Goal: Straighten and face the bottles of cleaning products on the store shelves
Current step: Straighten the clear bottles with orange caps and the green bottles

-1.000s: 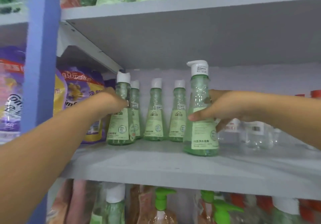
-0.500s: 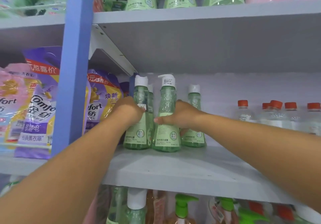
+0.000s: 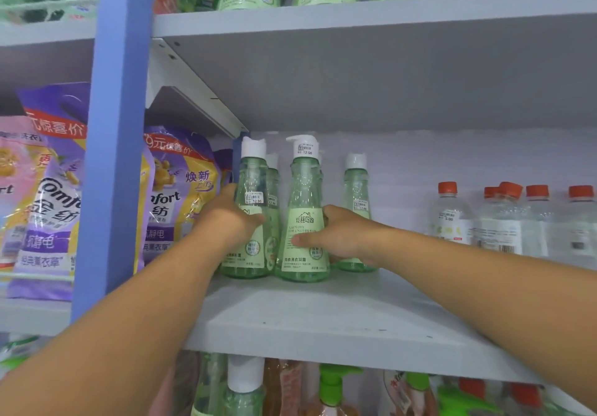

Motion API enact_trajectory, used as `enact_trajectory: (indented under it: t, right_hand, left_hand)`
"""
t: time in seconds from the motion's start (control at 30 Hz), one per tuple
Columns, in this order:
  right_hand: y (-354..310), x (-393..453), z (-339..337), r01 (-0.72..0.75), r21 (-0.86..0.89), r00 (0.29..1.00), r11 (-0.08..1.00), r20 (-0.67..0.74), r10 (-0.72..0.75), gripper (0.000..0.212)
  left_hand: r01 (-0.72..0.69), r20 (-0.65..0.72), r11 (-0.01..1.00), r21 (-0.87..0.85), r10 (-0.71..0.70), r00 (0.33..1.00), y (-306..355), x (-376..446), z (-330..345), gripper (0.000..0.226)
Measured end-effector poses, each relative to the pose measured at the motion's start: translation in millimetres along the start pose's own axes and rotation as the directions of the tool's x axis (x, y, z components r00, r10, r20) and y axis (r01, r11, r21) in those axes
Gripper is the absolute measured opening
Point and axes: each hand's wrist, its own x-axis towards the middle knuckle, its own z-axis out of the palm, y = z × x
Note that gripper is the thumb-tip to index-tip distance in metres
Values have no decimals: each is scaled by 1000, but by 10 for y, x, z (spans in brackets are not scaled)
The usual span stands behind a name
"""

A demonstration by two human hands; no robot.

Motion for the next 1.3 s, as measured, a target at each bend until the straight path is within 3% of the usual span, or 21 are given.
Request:
enact_trajectory:
  t: [0.13,0.2,0.23,0.3,0.33,0.4,0.5,0.6,0.7,0.83,0.9,1.0,1.1,1.23,1.3]
  right_hand:
    - [-41,-88,-3,-14,-107,1000,994,-20,12,25]
    - [-49,-171,-46,-31,-221,999,975,-29,25,37]
    - [-45,-218,-106,-41,-290,999,956,-28,34,51]
    - [-14,-346,-344,-72,-429,997,901,-41,60,80]
    - [21,-428,-524,-92,-487,996,869,-57,74,86]
    - [117,-629,-992,-146,-547,989,825,-109,102,78]
    - [283,-986,-1765,-215,-546,966,809,-242,94,54]
    - [455,-1314,-2361,-283,-553,927,784,-366,77,38]
    - [673,-1558,-2717,-329,-579,907,746,-413,80,31]
    - [937,-1831,-3059,-319,-665,903,675,-430,3,30]
    - [1032,-1941,-3256,-327,-678,878,659,-476,-54,29]
    - [1233,-2025,-3545,-366,-677,859,639,-509,-48,39]
    - [1498,-2015,-3705,-442,-612,856,656,-507,104,67]
    - [1770,-1914,-3671,-382,-391,891,838,-397,220,101]
    - [1884,-1866,-3607,-325,-314,910,892,-359,205,96]
  left_hand:
    - [15,-3,998,54,-15,1000,-42,2,23,61]
    - [-24,-67,977,211,39,997,-9,-75,-5,62]
    - [-114,-148,943,313,167,975,26,-133,-13,60]
    - [-357,-275,822,445,504,819,167,-317,8,49]
    - [-446,-281,771,454,599,750,285,-425,51,43]
    - [-572,-181,722,390,669,721,533,-591,220,33]
    - [-607,7,770,196,618,786,906,-691,652,25]
    - [-495,98,867,52,489,867,1318,-595,1130,23]
    - [-402,239,906,135,364,900,1680,-412,1528,41]
    - [-401,363,893,205,311,878,1983,-246,1906,76]
    - [-357,434,912,200,244,867,2126,-220,2039,79]
    - [-294,463,945,145,198,864,2216,-217,2251,68]
    - [-235,389,968,85,185,903,2127,-245,2475,52]
    - [-166,371,986,-6,156,915,2076,-298,2354,42]
    - [-151,408,988,-29,150,901,2076,-349,2115,47]
